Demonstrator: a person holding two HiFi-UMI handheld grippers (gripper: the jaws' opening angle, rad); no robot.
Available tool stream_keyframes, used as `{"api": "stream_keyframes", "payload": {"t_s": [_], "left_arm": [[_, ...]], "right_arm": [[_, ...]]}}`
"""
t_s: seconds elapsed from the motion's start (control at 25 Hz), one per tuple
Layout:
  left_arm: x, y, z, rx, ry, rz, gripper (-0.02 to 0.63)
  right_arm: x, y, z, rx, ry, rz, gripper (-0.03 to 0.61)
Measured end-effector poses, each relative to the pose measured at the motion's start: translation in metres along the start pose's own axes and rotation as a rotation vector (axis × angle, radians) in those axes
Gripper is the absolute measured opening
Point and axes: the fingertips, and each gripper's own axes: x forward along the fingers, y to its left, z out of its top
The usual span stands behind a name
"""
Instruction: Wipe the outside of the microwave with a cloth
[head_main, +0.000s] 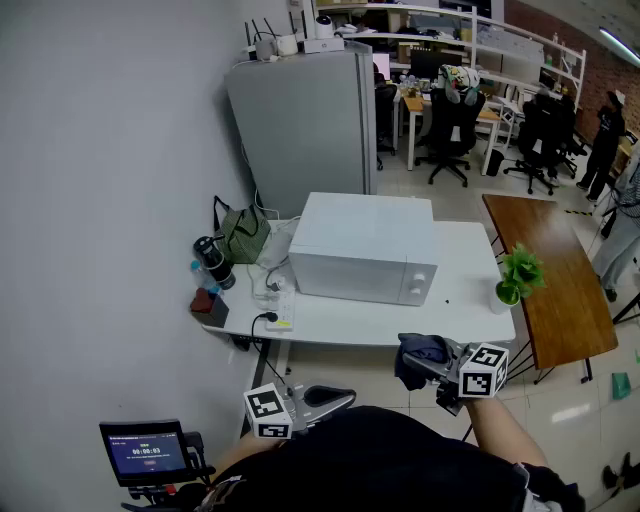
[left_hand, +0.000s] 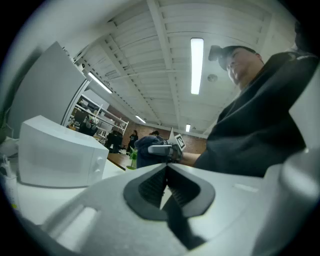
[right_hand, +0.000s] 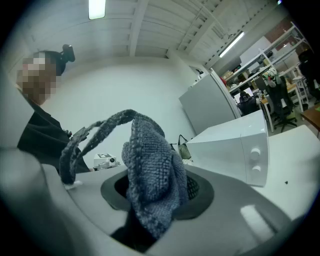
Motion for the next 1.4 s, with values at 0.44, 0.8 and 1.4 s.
{"api": "stream_keyframes", "payload": {"t_s": [0.44,0.8,1.4], "left_arm": [[-0.089,0.085,0.036,0.022,-0.081,0.101,0.003],[-0.182,0.184,0.075,0.054,-0.074,0.037,0.003],[-0.142,0.284,0.063,-0.023,-0.145,0.353,0.003]], "right_arm": [[0.138,-0.033,0.083,-0.17,0.036,0.031,0.149],[0.274,-0.062,0.199,-0.408,0.043,-0.082,0.149],[0.427,-0.223,0.237,-0.806,0.415,0.081,0.149]]}}
